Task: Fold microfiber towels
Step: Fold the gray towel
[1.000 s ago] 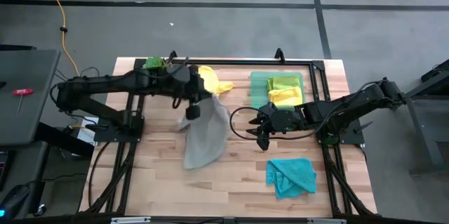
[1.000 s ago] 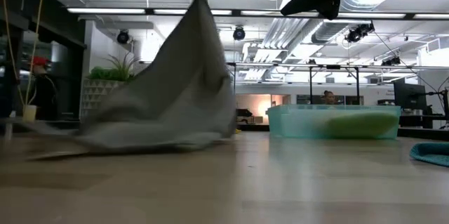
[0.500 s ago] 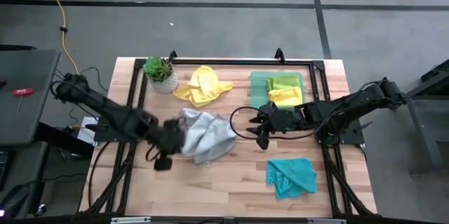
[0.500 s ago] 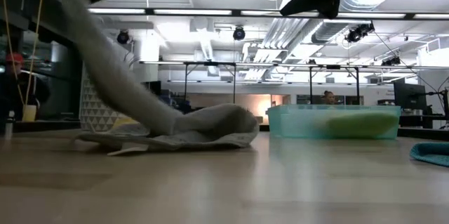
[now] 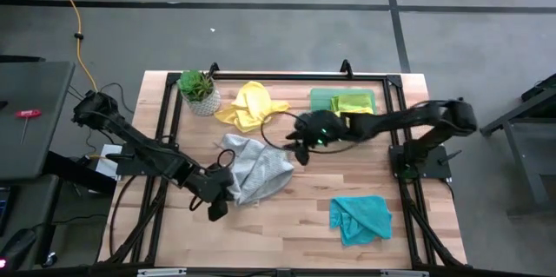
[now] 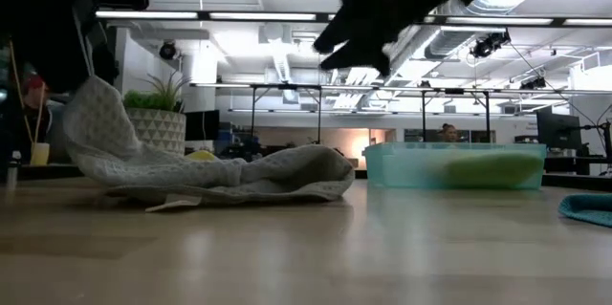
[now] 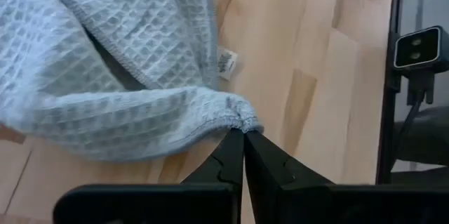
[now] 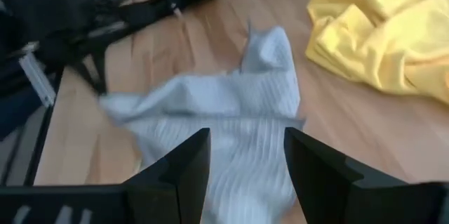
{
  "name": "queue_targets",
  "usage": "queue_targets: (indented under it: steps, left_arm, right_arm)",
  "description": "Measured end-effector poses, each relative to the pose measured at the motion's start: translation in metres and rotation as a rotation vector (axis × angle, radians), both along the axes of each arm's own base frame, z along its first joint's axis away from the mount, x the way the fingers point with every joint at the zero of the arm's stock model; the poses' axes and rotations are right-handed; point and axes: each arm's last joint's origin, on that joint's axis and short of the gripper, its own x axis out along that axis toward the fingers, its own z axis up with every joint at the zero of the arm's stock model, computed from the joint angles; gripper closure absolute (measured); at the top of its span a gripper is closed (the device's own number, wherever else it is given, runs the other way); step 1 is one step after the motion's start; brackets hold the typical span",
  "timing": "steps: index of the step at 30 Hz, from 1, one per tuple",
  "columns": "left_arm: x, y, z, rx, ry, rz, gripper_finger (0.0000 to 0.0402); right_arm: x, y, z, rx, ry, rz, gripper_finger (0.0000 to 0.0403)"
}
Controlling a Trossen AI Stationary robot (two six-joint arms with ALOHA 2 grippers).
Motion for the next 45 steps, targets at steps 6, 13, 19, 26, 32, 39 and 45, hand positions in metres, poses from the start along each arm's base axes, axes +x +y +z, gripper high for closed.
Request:
queue_targets:
  steps: [6, 13, 19, 26, 32, 39, 45]
  left_arm:
    - [0.001, 0.000, 0.000, 0.007, -0.014, 0.008, 0.0401]
    - [0.002, 0.001, 0.001, 0.021, -0.037, 0.027, 0.0401]
    - [0.002, 0.001, 0.001, 0.017, -0.042, 0.056, 0.0401]
    - [0.002, 0.001, 0.001, 0.017, -0.042, 0.056, 0.0401]
    - [0.002, 0.001, 0.001, 0.002, -0.041, 0.065, 0.0401]
    - [0.002, 0.001, 0.001, 0.003, -0.039, 0.070, 0.0401]
    - [0.003, 0.002, 0.001, 0.007, -0.042, 0.073, 0.0401]
  right_arm:
    - [0.025, -0.030, -0.048, 0.049, 0.027, 0.064, 0.0230]
    - [0.039, -0.041, -0.095, 0.053, 0.067, 0.067, 0.0230]
    - [0.048, -0.039, -0.109, 0.039, 0.026, 0.044, 0.0230]
    - [0.065, -0.043, -0.115, 0.006, 0.024, 0.032, 0.0230]
    - [0.082, -0.044, -0.116, 0.037, 0.073, 0.049, 0.0235]
    - [0.074, -0.046, -0.115, 0.049, 0.172, 0.100, 0.0264]
    - [0.077, -0.046, -0.112, 0.065, 0.127, 0.088, 0.0294]
